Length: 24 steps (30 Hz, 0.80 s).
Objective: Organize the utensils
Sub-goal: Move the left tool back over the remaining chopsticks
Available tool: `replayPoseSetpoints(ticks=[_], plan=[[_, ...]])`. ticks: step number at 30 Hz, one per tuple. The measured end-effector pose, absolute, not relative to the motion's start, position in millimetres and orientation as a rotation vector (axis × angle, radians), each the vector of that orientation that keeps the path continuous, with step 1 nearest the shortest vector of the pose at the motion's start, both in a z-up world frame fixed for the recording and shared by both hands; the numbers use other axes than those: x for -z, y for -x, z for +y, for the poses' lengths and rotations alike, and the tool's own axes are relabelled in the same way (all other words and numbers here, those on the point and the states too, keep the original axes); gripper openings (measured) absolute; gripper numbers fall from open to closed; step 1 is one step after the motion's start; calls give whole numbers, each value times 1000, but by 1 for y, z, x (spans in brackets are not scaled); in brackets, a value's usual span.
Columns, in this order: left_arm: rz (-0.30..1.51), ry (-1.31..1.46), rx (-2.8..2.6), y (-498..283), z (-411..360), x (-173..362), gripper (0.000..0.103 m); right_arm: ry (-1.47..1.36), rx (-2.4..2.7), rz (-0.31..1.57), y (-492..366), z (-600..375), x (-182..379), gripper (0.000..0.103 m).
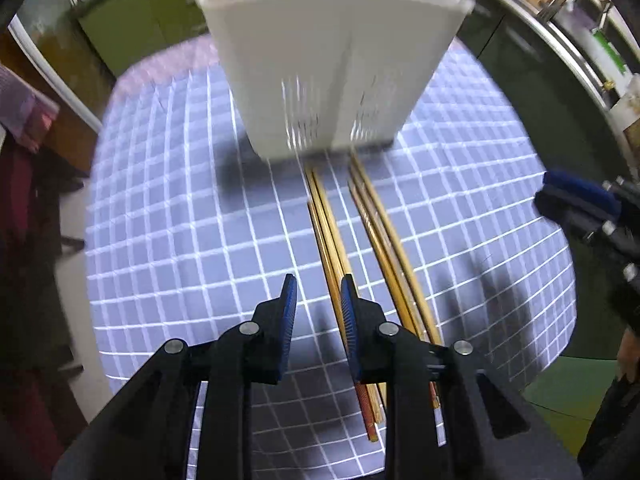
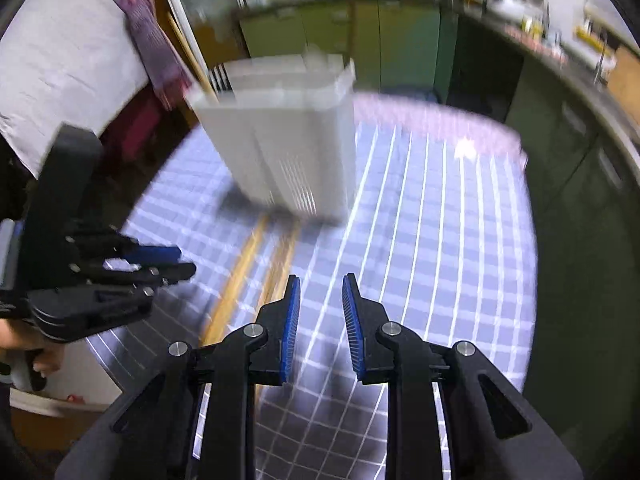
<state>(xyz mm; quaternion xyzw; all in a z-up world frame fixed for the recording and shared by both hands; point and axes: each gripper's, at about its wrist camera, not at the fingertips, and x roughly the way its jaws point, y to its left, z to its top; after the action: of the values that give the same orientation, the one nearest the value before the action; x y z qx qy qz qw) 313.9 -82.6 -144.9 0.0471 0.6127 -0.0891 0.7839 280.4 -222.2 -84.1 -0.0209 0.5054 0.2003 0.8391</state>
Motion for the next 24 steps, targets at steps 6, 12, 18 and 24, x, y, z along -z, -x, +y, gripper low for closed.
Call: replayPoseSetpoints(ticks=[6, 12, 18, 24], plan=[[1391, -95, 155, -328, -90, 169, 22, 29, -434, 1126, -282, -224, 112, 22], [1465, -75, 139, -334, -94, 189, 22, 10, -445, 1131, -289, -227, 116, 22], [1476, -89, 126, -338, -101, 195, 22, 12, -453, 1146, -287, -225, 121, 22], [1482, -77, 117, -335, -97, 196, 22, 14, -462, 1148, -286, -222, 124, 27]])
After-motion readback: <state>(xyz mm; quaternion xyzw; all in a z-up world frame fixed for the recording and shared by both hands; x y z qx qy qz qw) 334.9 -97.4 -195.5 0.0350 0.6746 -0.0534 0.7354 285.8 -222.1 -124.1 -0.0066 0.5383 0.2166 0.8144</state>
